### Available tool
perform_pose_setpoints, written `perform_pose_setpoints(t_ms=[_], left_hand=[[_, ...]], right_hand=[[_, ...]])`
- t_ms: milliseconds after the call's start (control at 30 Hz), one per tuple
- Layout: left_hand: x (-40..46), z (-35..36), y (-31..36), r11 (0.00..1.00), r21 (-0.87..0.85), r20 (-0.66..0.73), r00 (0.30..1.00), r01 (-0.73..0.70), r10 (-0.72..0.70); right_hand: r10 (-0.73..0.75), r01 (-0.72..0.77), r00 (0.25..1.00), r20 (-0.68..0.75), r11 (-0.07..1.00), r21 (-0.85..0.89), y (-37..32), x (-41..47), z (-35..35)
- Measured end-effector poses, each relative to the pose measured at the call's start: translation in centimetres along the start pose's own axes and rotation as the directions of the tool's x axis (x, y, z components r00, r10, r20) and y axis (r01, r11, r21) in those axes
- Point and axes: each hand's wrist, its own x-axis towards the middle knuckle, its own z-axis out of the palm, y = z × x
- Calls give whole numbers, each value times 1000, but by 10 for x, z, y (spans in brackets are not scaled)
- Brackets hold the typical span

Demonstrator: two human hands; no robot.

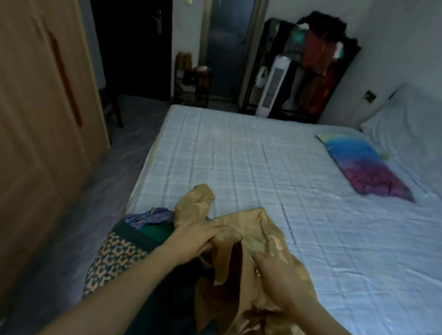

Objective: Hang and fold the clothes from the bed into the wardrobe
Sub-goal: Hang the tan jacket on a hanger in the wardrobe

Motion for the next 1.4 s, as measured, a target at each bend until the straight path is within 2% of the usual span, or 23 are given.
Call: perform_pose_setpoints(t_ms=[67, 133, 333, 500, 633, 800, 1000, 1200, 1333, 1400], left_hand=[[12, -21, 6, 1000, 19, 13, 1000, -11, 11], [23, -42, 10, 999, 45, -31, 999, -6, 7], [42, -144, 19, 982, 185, -168, 984, -22, 54], [30, -226, 26, 906, 422, -279, 956, 39, 89], [8, -277, 17, 852, 498, -402, 913, 163, 61], [-26, -329, 8, 786, 553, -446, 895, 276, -1], [-76, -366, -16, 714, 581, -492, 868, 390, -73], [-143, -393, -37, 642, 579, -520, 834, 503, -184], [-198, -409, -47, 576, 550, -566, 777, 604, -275], [-229, -414, -47, 552, 531, -580, 751, 642, -316]], right_hand=[[24, -27, 995, -93, 999, -32, 16, -10, -19], [47, -47, 981, -189, 999, 5, 30, -14, -36], [100, -70, 932, -348, 993, 95, 46, 2, -103], [-41, 68, 872, -488, 997, 38, 35, 14, -163], [-110, 169, 792, -601, 985, 41, 11, 23, -210], [-160, 267, 765, -624, 960, 82, -26, 41, -250], [-325, 481, 671, -666, 875, 57, -65, 61, -273], [-438, 486, 652, -619, 868, -102, -126, 76, -294], [-442, 541, 618, -650, 839, -56, -178, 71, -304], [-489, 600, 559, -670, 796, -80, -204, 67, -308]])
